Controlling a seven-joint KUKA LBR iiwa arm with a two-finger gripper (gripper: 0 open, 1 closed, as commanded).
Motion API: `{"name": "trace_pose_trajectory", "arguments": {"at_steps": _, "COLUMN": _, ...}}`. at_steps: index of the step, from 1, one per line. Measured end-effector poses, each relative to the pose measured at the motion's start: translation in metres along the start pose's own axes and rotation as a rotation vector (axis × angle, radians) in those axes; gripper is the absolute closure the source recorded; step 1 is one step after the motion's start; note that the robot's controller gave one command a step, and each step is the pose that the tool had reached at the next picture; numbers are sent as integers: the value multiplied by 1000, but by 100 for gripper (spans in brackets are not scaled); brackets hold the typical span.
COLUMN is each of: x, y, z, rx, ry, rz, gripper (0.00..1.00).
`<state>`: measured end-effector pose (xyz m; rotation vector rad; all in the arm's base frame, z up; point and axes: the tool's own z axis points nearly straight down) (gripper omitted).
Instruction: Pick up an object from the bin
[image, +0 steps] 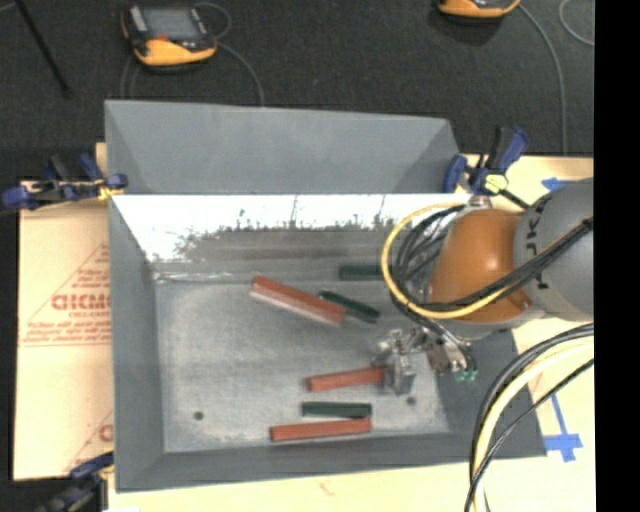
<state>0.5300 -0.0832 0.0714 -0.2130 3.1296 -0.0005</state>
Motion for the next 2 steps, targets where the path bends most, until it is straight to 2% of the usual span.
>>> {"name": "trace_pose_trajectory", "arguments": {"at_steps": 1, "x": 0, "y": 0, "z": 0, "rx": 1, "ry": 0, "rz": -1, "gripper": 100}}
{"name": "trace_pose_trajectory", "arguments": {"at_steps": 2, "x": -4, "y": -1, "z": -195, "rx": 4, "ry": -6, "rz": -83, "gripper": 100}}
